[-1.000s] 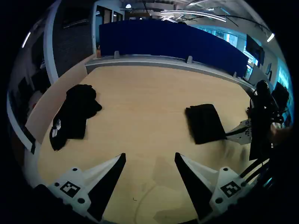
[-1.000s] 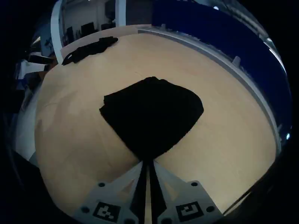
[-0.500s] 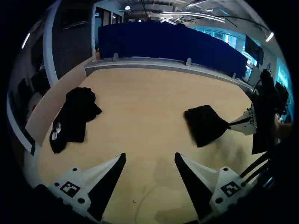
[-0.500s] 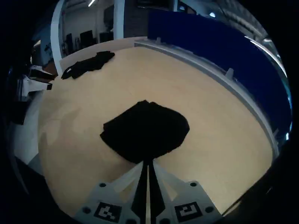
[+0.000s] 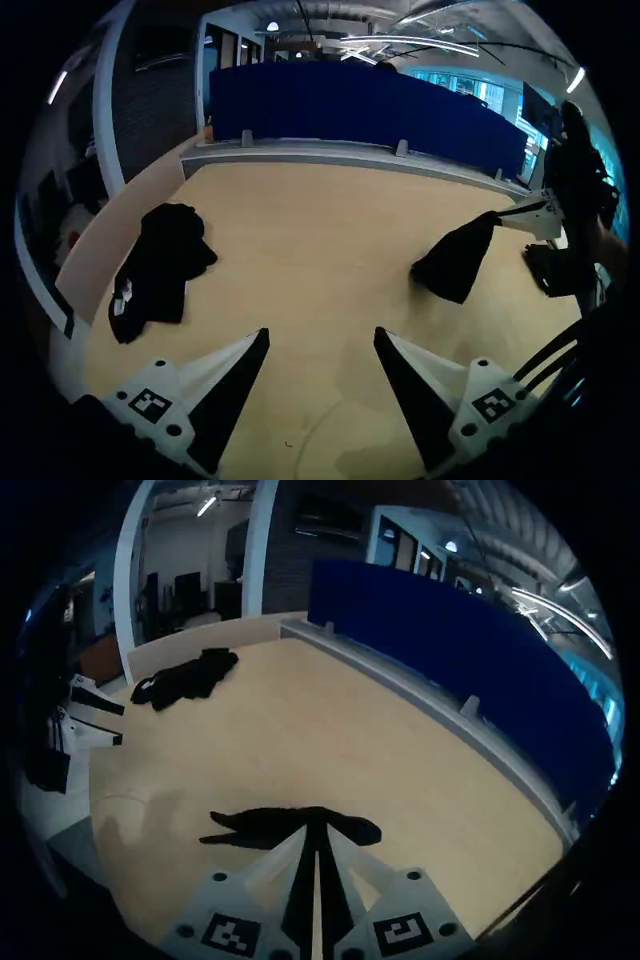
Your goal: Fold towel
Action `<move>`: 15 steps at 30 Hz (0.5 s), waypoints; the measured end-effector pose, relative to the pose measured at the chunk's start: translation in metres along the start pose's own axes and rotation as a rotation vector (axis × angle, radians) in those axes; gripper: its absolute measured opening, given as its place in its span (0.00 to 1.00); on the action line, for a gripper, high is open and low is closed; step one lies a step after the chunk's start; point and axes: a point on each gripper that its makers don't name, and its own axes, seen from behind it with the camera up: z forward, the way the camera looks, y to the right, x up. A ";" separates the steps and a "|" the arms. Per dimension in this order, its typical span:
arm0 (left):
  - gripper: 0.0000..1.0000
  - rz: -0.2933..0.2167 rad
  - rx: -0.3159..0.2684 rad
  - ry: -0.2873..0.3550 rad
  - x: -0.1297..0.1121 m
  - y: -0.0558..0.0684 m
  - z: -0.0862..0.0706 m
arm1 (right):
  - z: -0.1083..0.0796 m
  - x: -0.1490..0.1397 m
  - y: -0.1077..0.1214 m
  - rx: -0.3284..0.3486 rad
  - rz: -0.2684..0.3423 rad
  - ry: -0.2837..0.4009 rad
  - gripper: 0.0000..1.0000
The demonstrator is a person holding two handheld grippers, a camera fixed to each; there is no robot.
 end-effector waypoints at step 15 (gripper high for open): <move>0.98 0.011 -0.012 0.023 0.016 0.013 -0.001 | -0.038 0.038 0.056 -0.071 -0.003 0.053 0.02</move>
